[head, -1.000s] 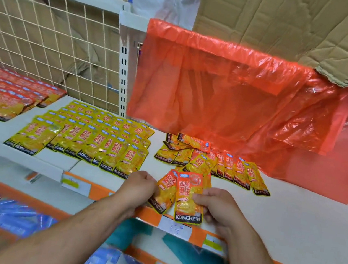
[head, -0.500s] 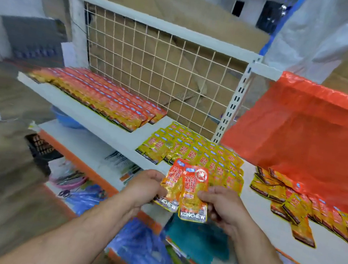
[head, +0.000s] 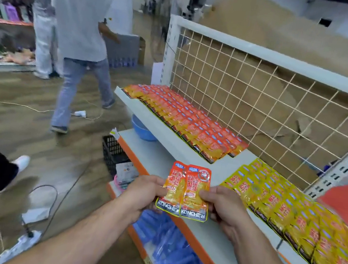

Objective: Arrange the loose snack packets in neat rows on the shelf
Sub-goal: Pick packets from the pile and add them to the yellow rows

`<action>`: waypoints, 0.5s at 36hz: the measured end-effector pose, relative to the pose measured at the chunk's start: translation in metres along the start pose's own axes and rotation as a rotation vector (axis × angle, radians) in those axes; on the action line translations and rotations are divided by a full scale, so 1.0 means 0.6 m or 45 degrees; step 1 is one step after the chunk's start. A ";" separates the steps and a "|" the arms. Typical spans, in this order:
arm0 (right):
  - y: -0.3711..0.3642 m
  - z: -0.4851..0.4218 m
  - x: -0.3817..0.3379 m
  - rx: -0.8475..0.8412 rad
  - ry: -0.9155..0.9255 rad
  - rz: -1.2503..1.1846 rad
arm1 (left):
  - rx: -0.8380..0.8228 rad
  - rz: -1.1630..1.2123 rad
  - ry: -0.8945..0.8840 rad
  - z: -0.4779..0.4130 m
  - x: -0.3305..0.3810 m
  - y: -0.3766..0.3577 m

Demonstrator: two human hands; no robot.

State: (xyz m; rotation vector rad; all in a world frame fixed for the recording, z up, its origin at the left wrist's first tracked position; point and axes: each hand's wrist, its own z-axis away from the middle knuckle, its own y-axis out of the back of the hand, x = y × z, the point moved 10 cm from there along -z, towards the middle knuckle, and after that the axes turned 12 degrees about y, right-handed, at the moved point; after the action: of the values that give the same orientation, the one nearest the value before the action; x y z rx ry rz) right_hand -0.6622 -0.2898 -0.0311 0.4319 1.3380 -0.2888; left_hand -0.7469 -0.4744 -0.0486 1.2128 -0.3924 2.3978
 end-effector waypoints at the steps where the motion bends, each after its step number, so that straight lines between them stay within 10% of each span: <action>1: -0.013 -0.017 -0.001 -0.013 0.003 0.008 | 0.010 0.013 0.007 -0.010 0.006 0.011; 18: -0.168 -0.371 -0.113 -0.240 0.180 0.081 | 0.425 -0.062 -0.068 -0.225 0.225 0.214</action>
State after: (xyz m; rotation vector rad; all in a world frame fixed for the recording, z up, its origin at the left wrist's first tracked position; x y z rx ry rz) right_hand -0.9150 -0.2795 -0.0165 0.3407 1.4715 -0.0792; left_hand -0.9751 -0.4956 -0.0246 1.4102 0.0259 2.4584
